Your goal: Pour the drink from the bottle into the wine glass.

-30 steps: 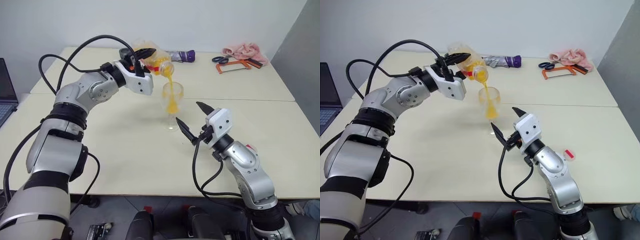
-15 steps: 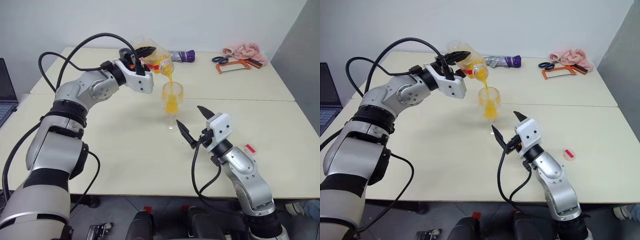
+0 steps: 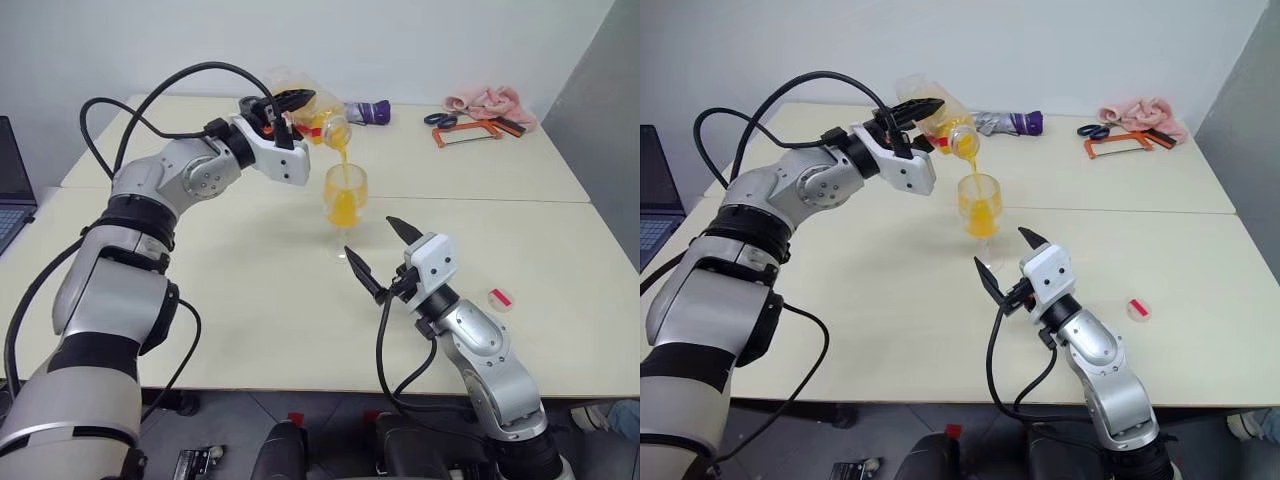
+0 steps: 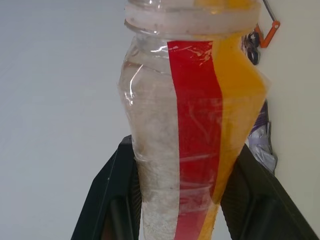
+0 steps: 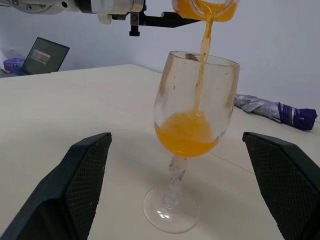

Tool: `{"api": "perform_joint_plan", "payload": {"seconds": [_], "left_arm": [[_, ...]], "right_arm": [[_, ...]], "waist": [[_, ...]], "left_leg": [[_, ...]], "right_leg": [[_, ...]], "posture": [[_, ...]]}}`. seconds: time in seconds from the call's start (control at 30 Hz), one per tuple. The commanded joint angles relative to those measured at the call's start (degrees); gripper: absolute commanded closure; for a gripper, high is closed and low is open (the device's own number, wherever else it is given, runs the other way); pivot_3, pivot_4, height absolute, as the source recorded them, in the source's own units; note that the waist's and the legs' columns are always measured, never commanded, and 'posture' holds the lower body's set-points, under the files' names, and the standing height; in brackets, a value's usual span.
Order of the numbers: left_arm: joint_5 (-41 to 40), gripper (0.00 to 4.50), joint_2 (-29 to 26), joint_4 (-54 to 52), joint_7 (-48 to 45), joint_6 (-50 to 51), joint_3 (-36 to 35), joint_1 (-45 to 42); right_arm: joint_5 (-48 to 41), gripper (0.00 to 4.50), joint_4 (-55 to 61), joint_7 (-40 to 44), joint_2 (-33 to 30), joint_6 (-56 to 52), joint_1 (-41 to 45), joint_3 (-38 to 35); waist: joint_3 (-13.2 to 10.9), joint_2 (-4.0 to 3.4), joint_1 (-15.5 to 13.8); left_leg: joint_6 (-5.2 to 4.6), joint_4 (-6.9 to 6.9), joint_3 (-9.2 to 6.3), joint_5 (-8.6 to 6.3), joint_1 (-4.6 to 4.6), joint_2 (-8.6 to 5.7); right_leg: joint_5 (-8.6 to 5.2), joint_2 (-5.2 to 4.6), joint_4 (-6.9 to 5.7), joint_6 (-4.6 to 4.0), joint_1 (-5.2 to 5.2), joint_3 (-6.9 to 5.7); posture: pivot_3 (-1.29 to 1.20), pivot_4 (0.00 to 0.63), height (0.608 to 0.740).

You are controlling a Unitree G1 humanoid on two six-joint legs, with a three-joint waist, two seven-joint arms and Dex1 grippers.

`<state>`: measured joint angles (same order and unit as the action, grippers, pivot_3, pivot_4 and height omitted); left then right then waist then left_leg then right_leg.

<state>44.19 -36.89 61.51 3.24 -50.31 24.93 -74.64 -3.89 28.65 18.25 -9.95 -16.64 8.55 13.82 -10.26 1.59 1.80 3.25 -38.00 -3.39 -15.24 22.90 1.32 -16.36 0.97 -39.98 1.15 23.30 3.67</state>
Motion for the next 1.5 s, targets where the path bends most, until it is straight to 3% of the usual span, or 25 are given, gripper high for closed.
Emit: {"api": "perform_joint_plan", "payload": {"seconds": [0.03, 1.5], "left_arm": [[0.21, 2.81, -0.37, 0.05, 1.90, 0.16, -0.01, -3.05], [2.81, 2.81, -1.46, 1.10, 4.89, 0.03, 1.99, -4.48]], "right_arm": [[0.09, 0.00, 2.30, -0.28, 0.52, 1.46, 0.24, 0.27], [0.26, 0.00, 1.27, -0.11, 1.80, 1.47, 0.34, 0.81]], "waist": [[0.00, 0.00, 0.00], [0.00, 0.00, 0.01]], "left_leg": [[0.00, 0.00, 0.00, 0.00, 0.00, 0.00], [0.00, -0.01, 0.00, 0.00, -0.01, -0.01]], "right_leg": [[0.00, 0.00, 0.00, 0.00, 0.00, 0.00], [0.00, -0.01, -0.02, 0.00, 0.00, -0.01]], "posture": [[0.00, 0.150, 0.740], [0.00, 0.150, 0.740]]}}
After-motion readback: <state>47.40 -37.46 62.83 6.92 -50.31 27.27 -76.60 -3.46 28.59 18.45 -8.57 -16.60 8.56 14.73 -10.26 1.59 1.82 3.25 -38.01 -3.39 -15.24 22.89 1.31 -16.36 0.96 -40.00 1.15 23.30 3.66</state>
